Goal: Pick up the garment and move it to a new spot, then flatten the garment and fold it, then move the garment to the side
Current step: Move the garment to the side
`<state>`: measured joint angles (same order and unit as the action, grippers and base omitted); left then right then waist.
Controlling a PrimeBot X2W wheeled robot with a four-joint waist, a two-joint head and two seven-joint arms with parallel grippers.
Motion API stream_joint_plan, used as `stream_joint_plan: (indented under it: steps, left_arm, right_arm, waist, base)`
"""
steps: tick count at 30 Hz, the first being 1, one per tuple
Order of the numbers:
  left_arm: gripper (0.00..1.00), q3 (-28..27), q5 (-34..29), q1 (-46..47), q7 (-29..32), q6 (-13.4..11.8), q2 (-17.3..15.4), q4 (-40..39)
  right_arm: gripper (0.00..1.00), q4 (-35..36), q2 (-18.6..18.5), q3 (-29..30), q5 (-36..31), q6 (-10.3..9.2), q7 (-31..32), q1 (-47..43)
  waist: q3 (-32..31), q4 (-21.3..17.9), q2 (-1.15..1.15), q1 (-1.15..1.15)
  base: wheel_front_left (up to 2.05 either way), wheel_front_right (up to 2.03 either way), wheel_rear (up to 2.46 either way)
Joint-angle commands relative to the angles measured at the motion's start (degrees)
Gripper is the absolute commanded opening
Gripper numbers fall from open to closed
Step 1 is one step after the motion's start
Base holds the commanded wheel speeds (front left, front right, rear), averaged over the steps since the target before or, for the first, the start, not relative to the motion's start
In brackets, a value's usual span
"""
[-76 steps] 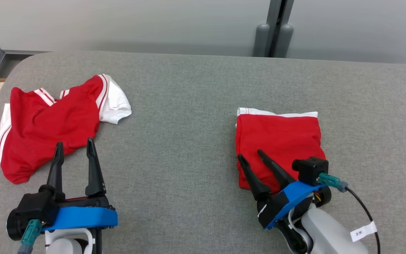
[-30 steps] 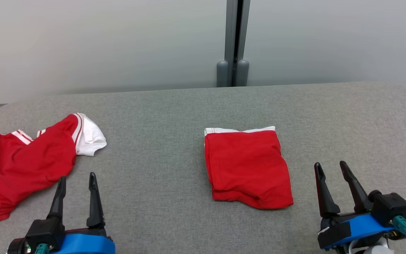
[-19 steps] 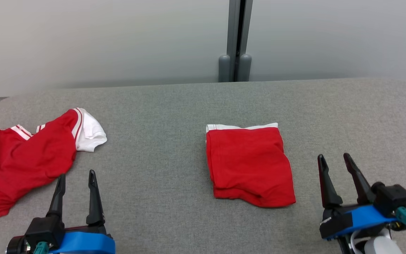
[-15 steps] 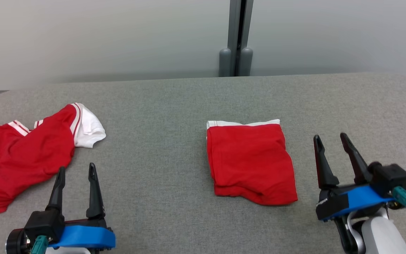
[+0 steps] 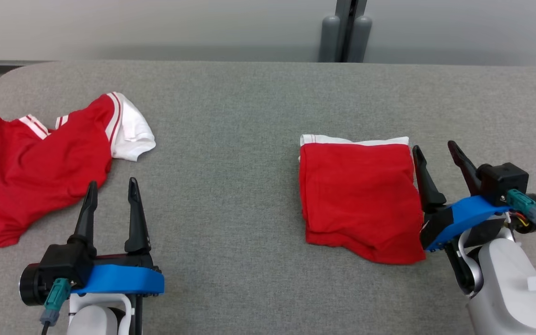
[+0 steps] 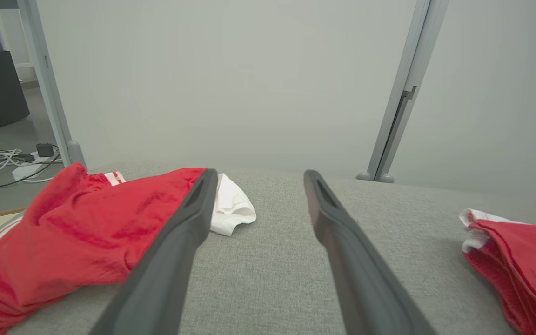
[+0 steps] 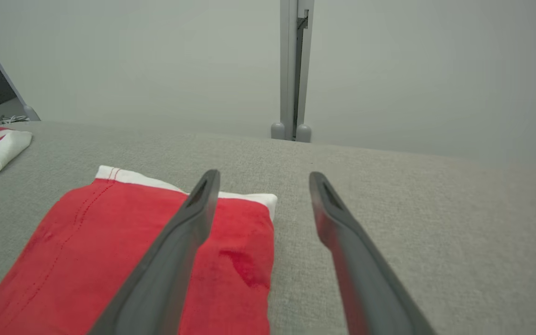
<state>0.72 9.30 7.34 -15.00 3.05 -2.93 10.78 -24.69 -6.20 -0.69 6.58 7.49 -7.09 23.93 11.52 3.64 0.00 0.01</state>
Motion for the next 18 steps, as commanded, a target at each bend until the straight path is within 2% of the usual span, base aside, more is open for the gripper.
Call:
stream_joint_plan:
  steps: [1,11,18]
  left_arm:
    - [1.0,0.26,0.34,1.27,-0.27,-0.26,0.06,0.12]
    - [1.0,0.64,1.1,2.48,-0.27,-0.59,0.06,0.37]
    - [1.0,1.07,1.69,3.0,-0.27,-0.93,0.06,0.53]
  right_arm:
    - [1.0,-2.37,-0.62,-0.03,-0.08,0.01,0.42,0.95]
    - [1.0,-11.11,-1.0,-1.64,0.28,0.01,1.6,-0.82]
    - [1.0,-15.3,0.17,-3.75,1.29,0.02,2.68,-1.71]
  waist:
    - [1.52,1.31,0.0,-0.01]
    - [2.89,1.98,0.0,-0.01]
    - [3.13,1.78,0.0,-0.01]
  base:
    - [0.0,0.0,0.0]
    - [0.0,0.0,0.0]
    - [0.0,0.0,0.0]
